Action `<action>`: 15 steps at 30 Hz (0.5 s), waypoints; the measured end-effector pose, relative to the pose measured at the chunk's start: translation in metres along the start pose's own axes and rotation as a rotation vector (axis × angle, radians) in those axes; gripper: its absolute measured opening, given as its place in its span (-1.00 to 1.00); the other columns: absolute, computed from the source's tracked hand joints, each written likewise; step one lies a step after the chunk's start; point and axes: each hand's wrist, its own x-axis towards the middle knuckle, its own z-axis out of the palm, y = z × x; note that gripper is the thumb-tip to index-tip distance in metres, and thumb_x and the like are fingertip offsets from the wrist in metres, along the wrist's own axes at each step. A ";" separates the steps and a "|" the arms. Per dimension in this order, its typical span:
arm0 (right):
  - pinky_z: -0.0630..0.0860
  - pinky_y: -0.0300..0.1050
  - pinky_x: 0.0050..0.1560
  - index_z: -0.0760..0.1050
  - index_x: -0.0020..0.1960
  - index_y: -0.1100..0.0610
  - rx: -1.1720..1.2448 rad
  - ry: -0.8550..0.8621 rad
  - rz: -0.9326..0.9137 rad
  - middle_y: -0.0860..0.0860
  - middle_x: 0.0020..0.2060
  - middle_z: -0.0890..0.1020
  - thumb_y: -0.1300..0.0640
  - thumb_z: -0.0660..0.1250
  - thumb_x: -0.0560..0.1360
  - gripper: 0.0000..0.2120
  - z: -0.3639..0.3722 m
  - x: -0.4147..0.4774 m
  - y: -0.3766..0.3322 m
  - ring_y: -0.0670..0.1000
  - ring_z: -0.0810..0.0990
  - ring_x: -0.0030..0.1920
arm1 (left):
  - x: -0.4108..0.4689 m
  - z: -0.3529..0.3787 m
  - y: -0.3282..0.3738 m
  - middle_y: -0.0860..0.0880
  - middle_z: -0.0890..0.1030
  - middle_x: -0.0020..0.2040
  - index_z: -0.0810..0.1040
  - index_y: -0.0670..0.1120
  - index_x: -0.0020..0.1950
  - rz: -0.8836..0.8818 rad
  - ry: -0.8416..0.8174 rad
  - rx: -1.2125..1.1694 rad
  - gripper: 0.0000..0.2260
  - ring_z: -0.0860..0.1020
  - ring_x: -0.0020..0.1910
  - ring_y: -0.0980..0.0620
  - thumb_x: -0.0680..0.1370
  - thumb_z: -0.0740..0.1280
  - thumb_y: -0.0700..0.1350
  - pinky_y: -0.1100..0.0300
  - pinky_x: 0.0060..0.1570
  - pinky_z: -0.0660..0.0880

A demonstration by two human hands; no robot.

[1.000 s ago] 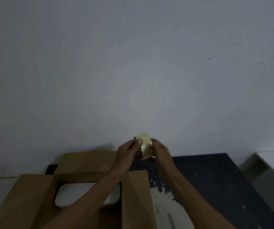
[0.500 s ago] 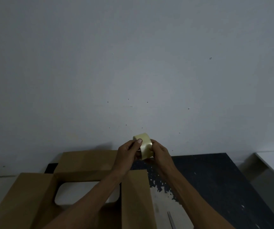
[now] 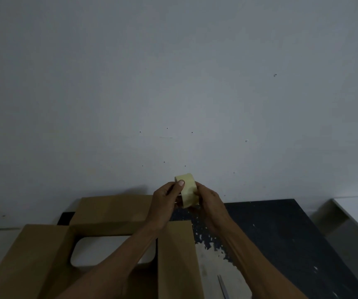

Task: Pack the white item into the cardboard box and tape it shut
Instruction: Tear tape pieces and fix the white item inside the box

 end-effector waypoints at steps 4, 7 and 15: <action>0.62 0.01 -0.03 0.69 -0.01 -0.03 0.056 0.028 0.011 0.07 -0.01 0.70 0.15 0.12 0.63 -0.64 0.001 0.000 -0.002 0.13 0.63 0.08 | -0.001 0.002 0.000 -0.03 0.71 -0.06 0.66 -0.05 0.06 0.002 -0.004 0.008 -0.78 0.69 -0.07 -0.03 0.60 0.31 0.04 -0.10 -0.01 0.63; 0.59 0.04 0.00 0.70 -0.04 -0.05 0.064 0.025 0.018 0.05 -0.02 0.70 0.14 0.11 0.63 -0.62 0.002 -0.002 -0.003 0.14 0.62 0.08 | -0.002 0.003 -0.001 -0.03 0.71 -0.07 0.67 -0.03 0.04 0.006 -0.006 0.011 -0.80 0.69 -0.08 -0.03 0.60 0.31 0.05 -0.10 -0.01 0.63; 0.61 0.00 0.00 0.71 -0.06 -0.06 0.053 -0.019 0.016 0.02 -0.07 0.72 0.14 0.09 0.66 -0.58 -0.001 -0.008 -0.004 0.03 0.69 -0.04 | -0.003 0.003 -0.005 -0.02 0.71 -0.06 0.66 -0.04 0.06 -0.004 -0.004 0.014 -0.79 0.69 -0.07 -0.02 0.60 0.31 0.04 -0.11 0.00 0.63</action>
